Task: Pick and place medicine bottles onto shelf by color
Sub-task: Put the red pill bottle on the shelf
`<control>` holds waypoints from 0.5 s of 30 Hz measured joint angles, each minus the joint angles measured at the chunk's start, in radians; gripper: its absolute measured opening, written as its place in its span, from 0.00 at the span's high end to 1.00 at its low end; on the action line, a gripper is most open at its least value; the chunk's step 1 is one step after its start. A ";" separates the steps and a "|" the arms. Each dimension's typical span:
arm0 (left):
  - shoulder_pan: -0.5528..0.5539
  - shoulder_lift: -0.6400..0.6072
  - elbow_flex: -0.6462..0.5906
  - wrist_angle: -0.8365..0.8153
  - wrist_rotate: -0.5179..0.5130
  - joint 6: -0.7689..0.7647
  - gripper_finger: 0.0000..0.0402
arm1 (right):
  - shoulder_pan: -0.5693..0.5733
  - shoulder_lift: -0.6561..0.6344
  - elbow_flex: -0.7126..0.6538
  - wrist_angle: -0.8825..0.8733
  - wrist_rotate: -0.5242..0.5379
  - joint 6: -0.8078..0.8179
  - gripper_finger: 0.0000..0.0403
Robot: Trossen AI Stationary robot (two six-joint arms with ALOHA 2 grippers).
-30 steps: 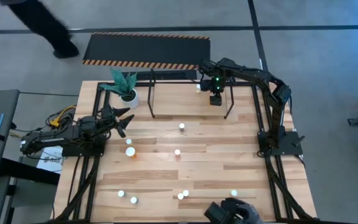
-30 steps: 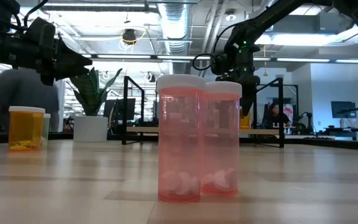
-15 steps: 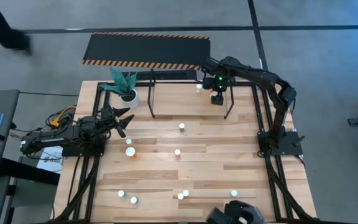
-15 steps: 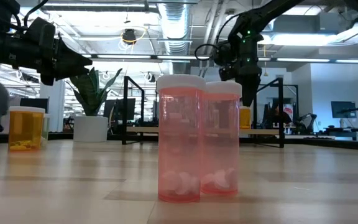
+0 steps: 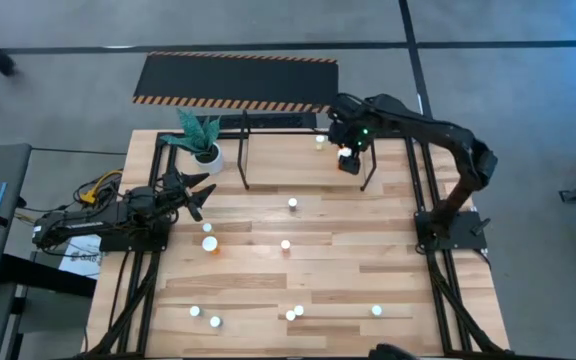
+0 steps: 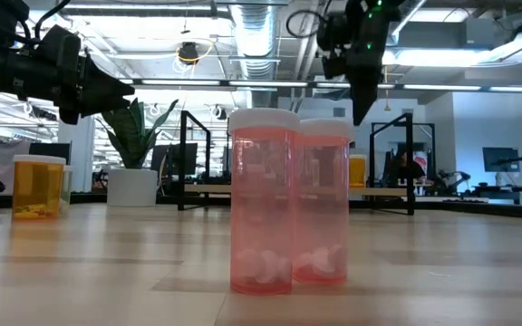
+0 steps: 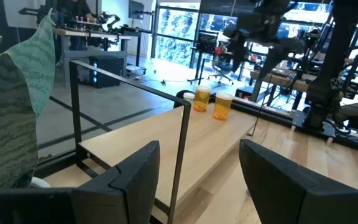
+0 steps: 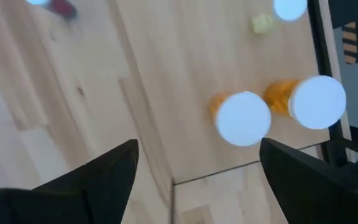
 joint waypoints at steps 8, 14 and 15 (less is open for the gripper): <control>0.000 0.000 0.000 0.000 0.000 0.000 0.48 | 0.160 -0.044 0.000 0.025 0.072 0.158 0.12; 0.000 0.000 0.000 0.000 0.000 0.000 0.48 | 0.261 -0.063 0.000 0.077 0.071 0.256 0.14; 0.000 0.000 0.000 0.000 0.000 0.000 0.48 | 0.275 -0.064 0.000 0.087 0.071 0.270 0.14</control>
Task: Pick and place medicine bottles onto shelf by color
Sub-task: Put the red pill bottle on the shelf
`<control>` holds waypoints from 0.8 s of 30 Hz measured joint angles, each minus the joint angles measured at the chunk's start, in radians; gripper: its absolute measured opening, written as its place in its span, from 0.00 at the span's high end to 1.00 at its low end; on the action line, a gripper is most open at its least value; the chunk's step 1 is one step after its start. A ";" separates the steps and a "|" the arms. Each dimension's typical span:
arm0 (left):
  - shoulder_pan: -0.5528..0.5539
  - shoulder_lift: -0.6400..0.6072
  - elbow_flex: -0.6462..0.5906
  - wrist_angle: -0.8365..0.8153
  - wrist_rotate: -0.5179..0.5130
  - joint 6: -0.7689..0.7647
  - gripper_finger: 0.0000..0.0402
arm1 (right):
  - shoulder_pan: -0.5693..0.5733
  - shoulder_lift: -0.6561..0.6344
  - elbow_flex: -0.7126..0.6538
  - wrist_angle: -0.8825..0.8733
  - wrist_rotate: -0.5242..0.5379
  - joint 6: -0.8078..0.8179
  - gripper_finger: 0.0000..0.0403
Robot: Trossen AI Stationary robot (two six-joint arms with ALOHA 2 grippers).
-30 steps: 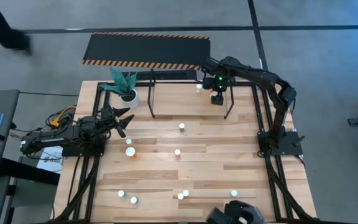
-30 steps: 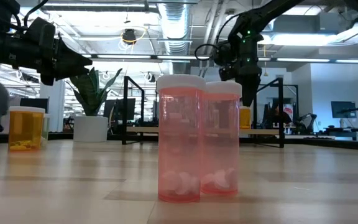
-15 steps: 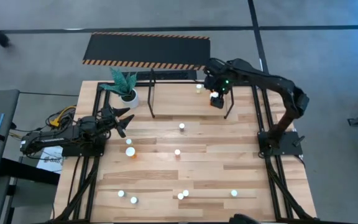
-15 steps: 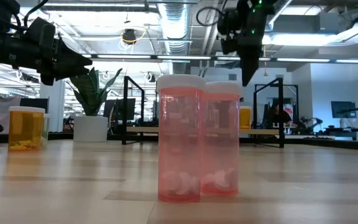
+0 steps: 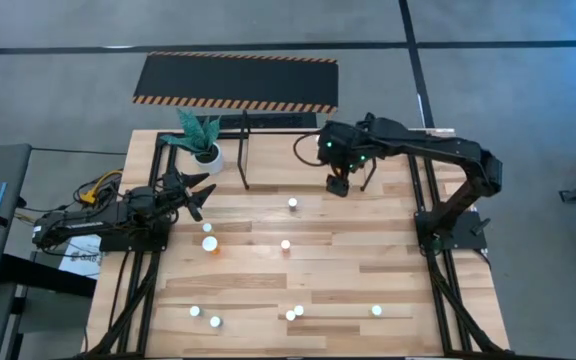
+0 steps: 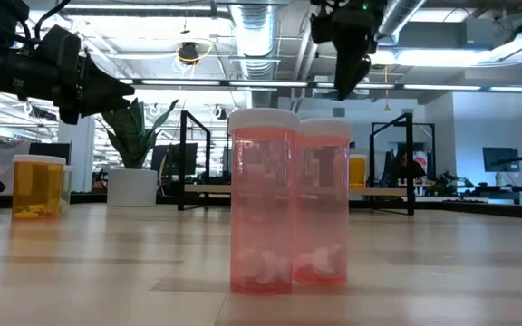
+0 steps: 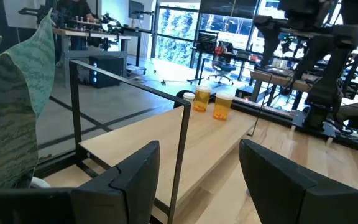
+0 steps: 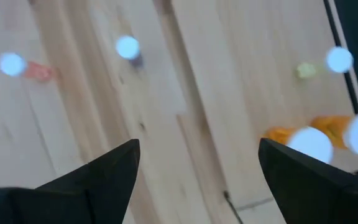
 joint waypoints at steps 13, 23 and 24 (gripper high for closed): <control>0.000 0.000 0.000 0.000 0.000 0.000 0.48 | 0.177 0.037 -0.003 0.119 0.005 0.151 0.14; 0.000 0.000 0.000 0.000 0.000 0.000 0.48 | 0.278 0.030 -0.180 0.330 0.080 0.317 0.15; 0.000 0.000 0.000 0.000 0.000 0.000 0.48 | 0.282 0.031 -0.205 0.356 0.078 0.341 0.16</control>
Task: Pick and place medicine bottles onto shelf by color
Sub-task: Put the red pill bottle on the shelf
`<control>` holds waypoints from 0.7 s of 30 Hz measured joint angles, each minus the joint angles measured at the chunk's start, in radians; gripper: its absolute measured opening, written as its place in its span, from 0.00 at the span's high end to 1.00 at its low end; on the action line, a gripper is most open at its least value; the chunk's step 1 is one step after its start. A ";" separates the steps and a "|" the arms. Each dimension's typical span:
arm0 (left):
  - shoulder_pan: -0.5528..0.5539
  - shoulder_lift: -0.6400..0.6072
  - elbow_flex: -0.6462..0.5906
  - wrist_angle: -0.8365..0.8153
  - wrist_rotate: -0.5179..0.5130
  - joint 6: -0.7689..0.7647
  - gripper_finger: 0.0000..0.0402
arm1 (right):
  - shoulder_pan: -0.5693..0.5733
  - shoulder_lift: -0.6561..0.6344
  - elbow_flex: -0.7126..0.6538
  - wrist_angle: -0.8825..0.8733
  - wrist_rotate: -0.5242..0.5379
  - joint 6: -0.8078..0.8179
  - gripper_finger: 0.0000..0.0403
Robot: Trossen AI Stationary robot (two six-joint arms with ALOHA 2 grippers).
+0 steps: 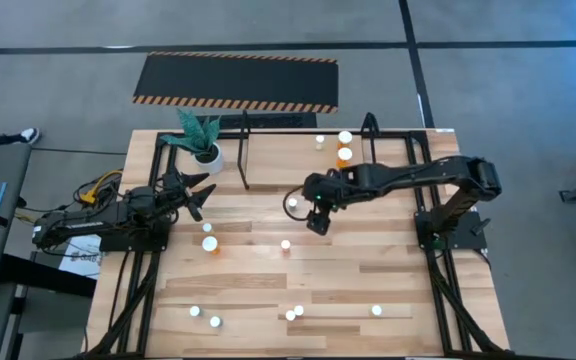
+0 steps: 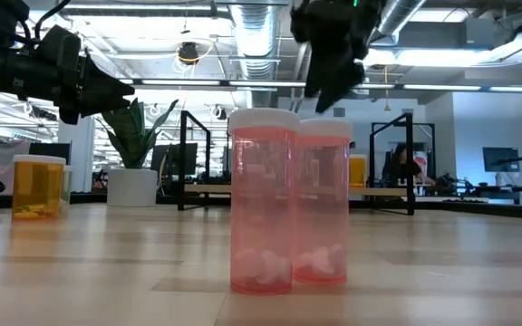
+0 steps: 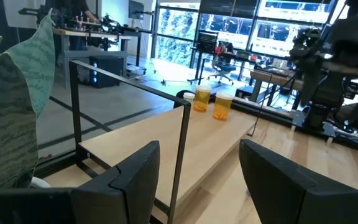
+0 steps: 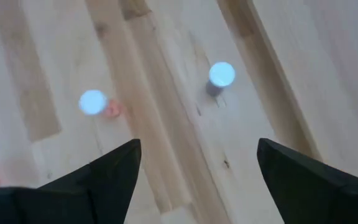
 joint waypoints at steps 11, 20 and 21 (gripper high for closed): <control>0.000 0.000 0.000 0.000 0.000 0.000 0.48 | 0.125 0.000 -0.231 0.406 0.145 0.073 0.20; 0.000 0.000 0.000 0.000 0.000 0.000 0.48 | 0.230 0.007 -0.293 0.575 0.301 -0.004 0.20; 0.000 0.000 0.000 0.000 0.000 0.000 0.48 | 0.238 0.007 -0.301 0.604 0.305 -0.021 0.20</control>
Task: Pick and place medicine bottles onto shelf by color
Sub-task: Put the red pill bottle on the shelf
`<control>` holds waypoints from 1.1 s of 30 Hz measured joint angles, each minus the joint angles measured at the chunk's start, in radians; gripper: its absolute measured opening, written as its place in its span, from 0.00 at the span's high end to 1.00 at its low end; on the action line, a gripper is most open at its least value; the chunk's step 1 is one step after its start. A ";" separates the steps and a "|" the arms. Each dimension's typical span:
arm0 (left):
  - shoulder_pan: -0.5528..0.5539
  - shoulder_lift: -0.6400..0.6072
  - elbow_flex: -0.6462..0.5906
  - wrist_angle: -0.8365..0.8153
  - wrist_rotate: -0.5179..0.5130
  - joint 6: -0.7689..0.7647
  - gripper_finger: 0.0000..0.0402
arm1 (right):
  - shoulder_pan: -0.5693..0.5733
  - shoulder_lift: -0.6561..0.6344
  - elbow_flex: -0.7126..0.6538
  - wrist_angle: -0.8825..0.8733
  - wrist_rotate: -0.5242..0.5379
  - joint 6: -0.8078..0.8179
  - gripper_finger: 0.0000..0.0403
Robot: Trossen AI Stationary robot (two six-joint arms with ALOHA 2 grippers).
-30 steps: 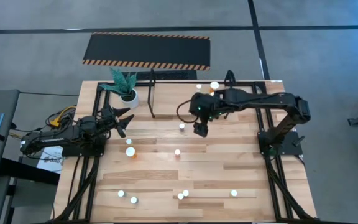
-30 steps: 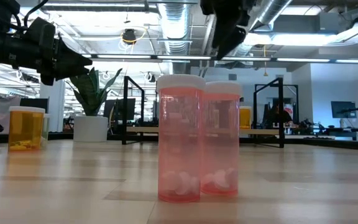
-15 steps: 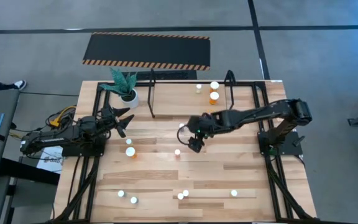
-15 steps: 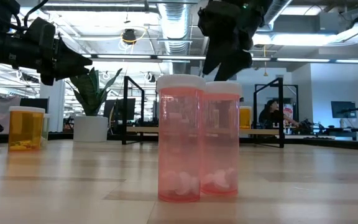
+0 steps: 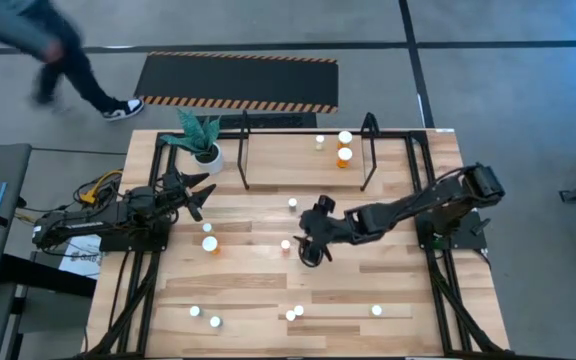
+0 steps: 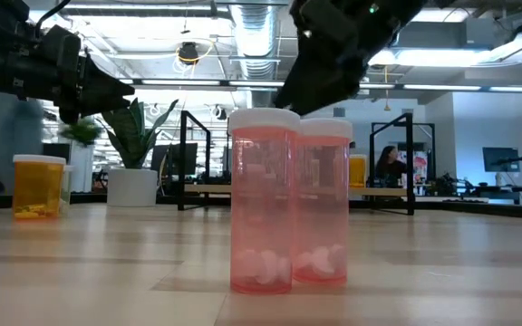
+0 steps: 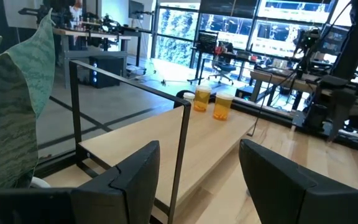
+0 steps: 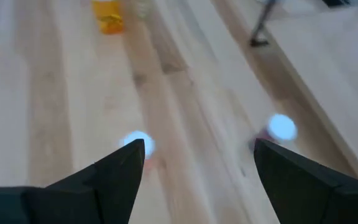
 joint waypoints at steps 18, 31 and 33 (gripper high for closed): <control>0.000 0.006 0.000 0.000 0.000 0.000 0.48 | 0.012 0.142 -0.013 0.158 -0.038 0.014 0.17; 0.000 0.006 0.000 0.000 0.000 0.000 0.48 | -0.001 0.200 -0.014 0.222 -0.106 -0.005 0.17; 0.000 0.006 0.000 0.000 0.000 0.000 0.48 | -0.010 0.226 -0.012 0.265 -0.133 -0.004 0.17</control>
